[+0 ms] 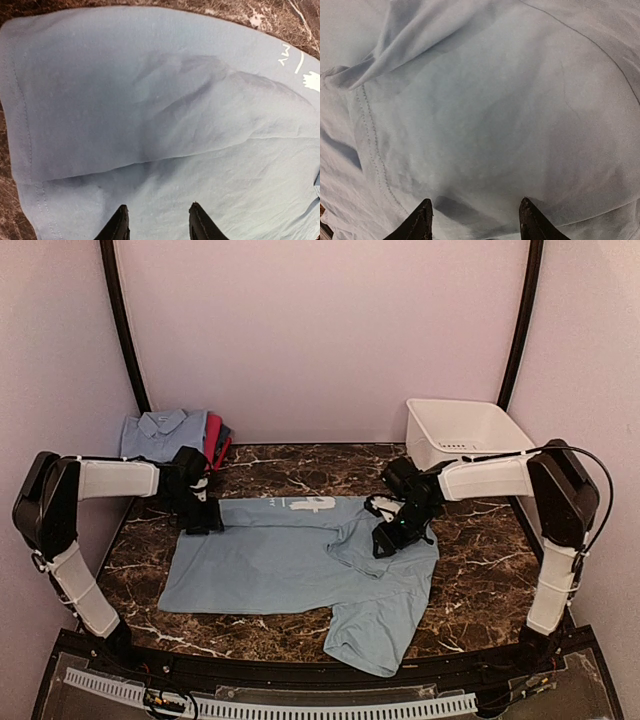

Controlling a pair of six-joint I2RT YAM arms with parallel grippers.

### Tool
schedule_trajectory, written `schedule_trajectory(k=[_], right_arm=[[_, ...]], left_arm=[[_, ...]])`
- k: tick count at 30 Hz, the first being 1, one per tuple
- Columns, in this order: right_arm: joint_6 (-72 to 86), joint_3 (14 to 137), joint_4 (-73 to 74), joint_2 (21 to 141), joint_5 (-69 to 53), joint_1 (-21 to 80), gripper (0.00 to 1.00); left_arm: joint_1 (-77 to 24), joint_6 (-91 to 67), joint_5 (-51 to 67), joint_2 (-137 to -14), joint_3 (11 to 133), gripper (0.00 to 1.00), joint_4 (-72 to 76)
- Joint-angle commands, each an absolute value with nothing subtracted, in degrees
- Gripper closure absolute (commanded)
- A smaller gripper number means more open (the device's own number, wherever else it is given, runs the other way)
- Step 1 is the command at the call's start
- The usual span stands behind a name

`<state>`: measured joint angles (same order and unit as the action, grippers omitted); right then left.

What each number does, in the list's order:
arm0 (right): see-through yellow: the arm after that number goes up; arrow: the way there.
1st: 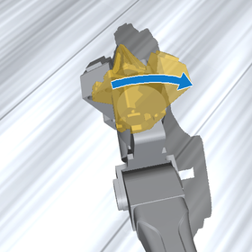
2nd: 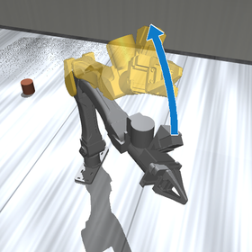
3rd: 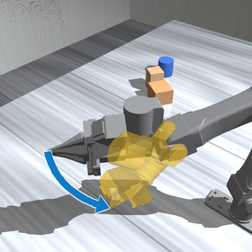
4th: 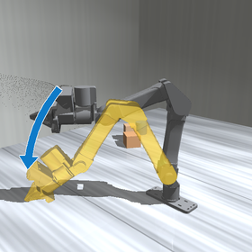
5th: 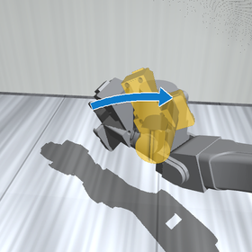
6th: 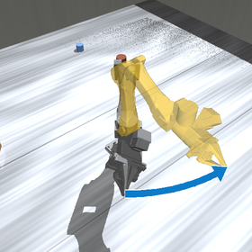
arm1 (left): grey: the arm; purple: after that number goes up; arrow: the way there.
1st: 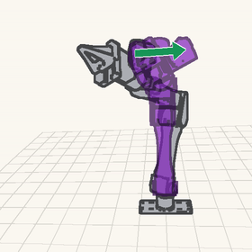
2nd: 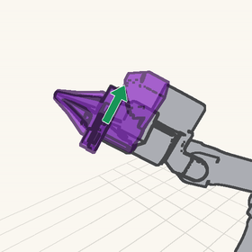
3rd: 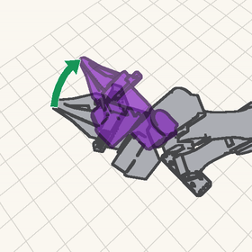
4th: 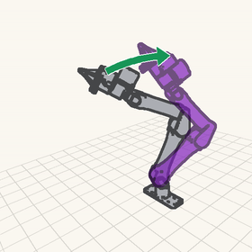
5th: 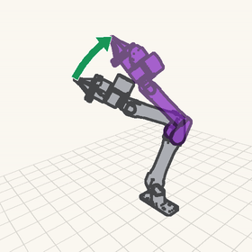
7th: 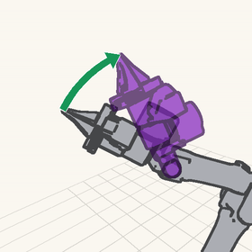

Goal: Fold and stack the mixed laundry pile
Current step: Move the 1/3-folded T-shirt to the center of the board.

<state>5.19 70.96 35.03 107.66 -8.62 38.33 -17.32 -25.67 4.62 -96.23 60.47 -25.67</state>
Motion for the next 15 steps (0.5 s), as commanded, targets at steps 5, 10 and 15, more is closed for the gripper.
schedule_trajectory(k=[5,10,15], right_arm=[[7.4,72.3,29.7,112.9,-13.0,31.9,0.45],[7.1,77.0,29.9,116.3,-12.7,29.8,0.46],[6.8,82.0,33.2,112.2,-11.4,29.8,0.45]], left_arm=[[-17.5,-27.5,4.8,-106.4,64.5,0.64,-25.2],[-16.8,-26.1,4.1,-115.3,75.3,0.68,-27.6],[-16.0,-24.1,2.4,-118.3,83.8,0.68,-30.4]])
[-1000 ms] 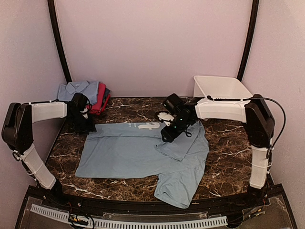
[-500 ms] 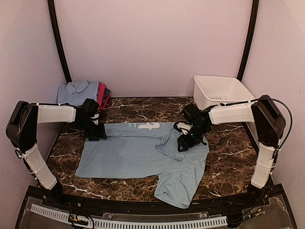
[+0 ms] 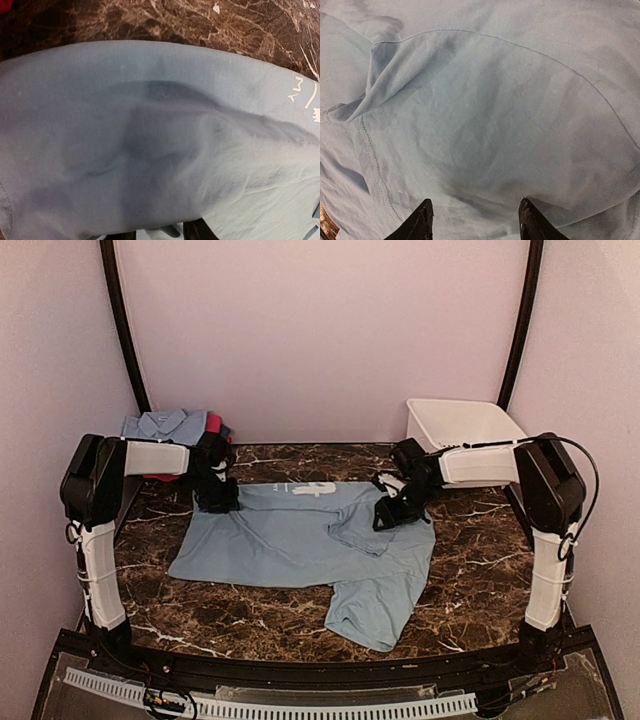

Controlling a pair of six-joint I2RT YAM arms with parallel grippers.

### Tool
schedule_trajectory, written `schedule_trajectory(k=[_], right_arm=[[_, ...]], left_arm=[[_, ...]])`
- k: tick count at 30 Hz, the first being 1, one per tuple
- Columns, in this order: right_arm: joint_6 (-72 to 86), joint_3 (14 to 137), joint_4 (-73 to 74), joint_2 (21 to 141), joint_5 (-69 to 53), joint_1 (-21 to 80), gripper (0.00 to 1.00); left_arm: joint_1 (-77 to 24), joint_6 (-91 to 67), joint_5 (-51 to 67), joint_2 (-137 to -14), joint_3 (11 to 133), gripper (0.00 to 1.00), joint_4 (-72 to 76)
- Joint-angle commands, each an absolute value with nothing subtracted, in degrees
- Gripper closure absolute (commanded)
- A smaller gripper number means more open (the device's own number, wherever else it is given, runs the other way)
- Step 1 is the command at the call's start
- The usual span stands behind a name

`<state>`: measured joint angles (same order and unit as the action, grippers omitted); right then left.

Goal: Fold and stack the mixed laundry pile
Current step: Move the 1/3-folded T-shirt to the center of the board, then pick up the 1/3-folded T-shirt from the center of the board.

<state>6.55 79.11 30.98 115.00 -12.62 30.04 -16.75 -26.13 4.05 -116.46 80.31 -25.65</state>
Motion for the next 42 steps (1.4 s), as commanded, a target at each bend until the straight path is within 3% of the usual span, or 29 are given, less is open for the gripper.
schedule_trajectory(k=[1,7,15,19,42], right_arm=[[7.1,81.8,33.6,109.9,-11.7,29.8,0.44],[13.3,70.5,33.8,92.6,-15.8,30.9,0.43],[30.0,49.2,31.2,74.5,-17.2,32.5,0.5],[36.1,41.8,28.2,72.3,-16.5,32.7,0.53],[54.7,28.1,15.8,73.5,-17.6,44.6,0.63]], left_arm=[[-16.0,-23.6,2.3,-117.5,84.7,0.65,-30.6],[-16.7,-26.5,2.4,-100.8,74.2,0.56,-27.8],[-17.0,-38.7,3.7,-75.2,51.3,0.56,-27.7],[-17.2,-45.6,5.1,-68.4,44.0,0.57,-27.7],[-17.2,-54.7,2.0,-63.5,39.3,0.59,-33.1]])
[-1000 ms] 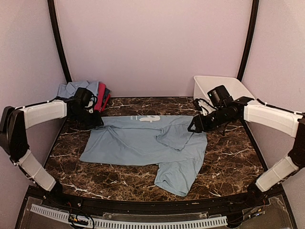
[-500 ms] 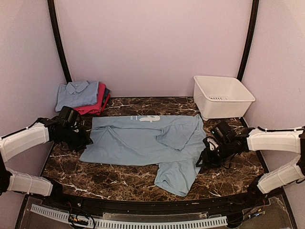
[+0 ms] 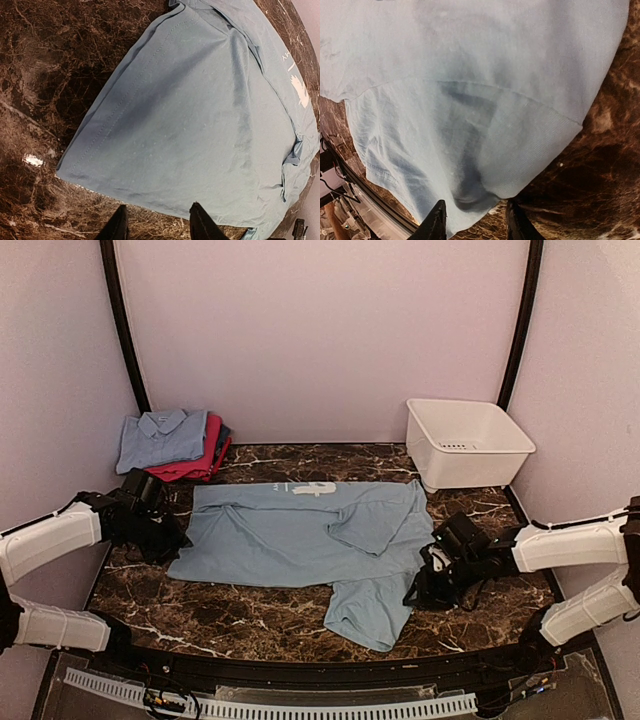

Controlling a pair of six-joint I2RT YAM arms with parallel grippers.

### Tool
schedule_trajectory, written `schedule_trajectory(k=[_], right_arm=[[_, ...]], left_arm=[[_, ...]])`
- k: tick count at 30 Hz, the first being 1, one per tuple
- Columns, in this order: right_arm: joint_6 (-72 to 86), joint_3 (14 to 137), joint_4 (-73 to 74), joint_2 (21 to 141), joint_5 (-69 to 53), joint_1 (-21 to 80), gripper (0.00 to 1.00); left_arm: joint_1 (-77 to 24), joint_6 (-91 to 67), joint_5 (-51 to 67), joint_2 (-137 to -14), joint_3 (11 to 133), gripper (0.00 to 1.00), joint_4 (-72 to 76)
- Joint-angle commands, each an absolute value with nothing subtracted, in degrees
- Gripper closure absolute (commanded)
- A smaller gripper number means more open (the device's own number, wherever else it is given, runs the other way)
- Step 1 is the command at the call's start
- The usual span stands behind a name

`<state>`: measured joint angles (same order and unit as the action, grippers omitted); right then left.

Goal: Fold and stack the mixed laundry pile
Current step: Pick up the 1/3-folded T-shirt from the center of the board.

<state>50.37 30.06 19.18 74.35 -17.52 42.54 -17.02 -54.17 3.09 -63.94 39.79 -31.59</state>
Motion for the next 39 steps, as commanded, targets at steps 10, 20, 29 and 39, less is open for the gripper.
schedule_trajectory(k=[10,20,29,39], right_arm=[[56.3,28.2,12.2,77.3,-14.0,45.6,0.84],[56.1,28.6,15.8,69.0,-10.7,45.6,1.0],[55.9,28.0,16.7,66.7,-10.1,45.6,1.0],[56.1,27.2,18.5,62.9,-9.3,45.6,1.0]], left_arm=[[-17.2,-54.6,1.6,-64.4,38.3,0.6,-33.0],[-16.6,-60.1,-5.2,-67.8,39.0,0.71,-39.0],[-13.6,-61.1,-4.9,-71.4,37.6,0.72,-38.9],[-10.7,-58.8,-2.2,-74.8,34.6,0.71,-32.8]])
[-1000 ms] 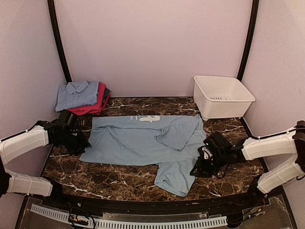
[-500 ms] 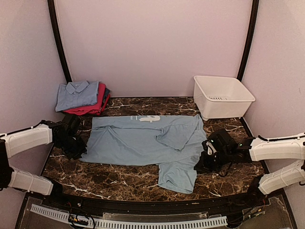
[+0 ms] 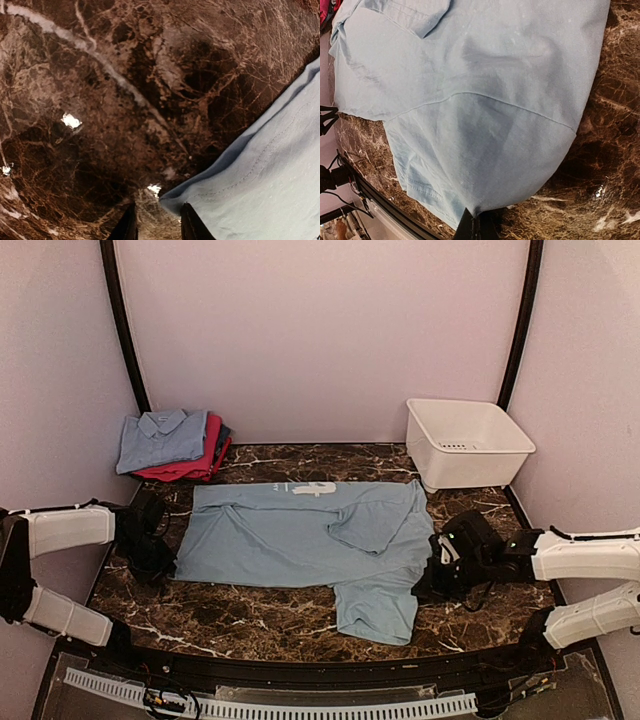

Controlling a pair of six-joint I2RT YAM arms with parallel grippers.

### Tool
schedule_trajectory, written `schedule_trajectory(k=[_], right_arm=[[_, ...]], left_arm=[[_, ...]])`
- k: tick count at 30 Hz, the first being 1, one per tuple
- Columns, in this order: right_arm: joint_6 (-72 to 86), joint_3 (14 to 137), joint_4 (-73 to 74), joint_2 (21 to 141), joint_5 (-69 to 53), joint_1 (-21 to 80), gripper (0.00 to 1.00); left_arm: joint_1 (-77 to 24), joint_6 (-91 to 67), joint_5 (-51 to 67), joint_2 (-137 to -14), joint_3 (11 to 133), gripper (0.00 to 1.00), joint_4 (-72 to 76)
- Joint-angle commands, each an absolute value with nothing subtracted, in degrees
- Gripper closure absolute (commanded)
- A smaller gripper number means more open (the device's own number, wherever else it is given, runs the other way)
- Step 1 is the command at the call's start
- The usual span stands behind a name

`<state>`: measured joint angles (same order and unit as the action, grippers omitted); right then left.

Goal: Fold and stack the mixed laundry pile
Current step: Pick up the 1/3-folded T-shirt from the center of the board.

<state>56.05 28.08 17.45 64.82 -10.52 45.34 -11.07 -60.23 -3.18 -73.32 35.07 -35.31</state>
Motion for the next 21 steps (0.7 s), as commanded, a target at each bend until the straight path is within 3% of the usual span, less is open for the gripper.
schedule_trajectory(k=[1,5,12,21], right_arm=[[56.1,27.2,18.6,62.7,-9.2,45.6,1.0],[56.4,27.0,19.0,62.0,-9.1,45.6,1.0],[56.6,26.7,20.5,58.1,-9.1,45.6,1.0],[55.8,28.4,24.0,52.3,-7.2,45.6,1.0]], left_arm=[[-10.7,-58.5,-1.7,-75.2,34.6,0.72,-32.4],[-10.7,-58.2,-0.8,-76.4,34.7,0.78,-31.5],[-10.7,-59.2,-0.3,-72.9,34.7,0.99,-33.7],[-10.7,-58.7,-1.4,-65.8,38.0,1.0,-38.4]])
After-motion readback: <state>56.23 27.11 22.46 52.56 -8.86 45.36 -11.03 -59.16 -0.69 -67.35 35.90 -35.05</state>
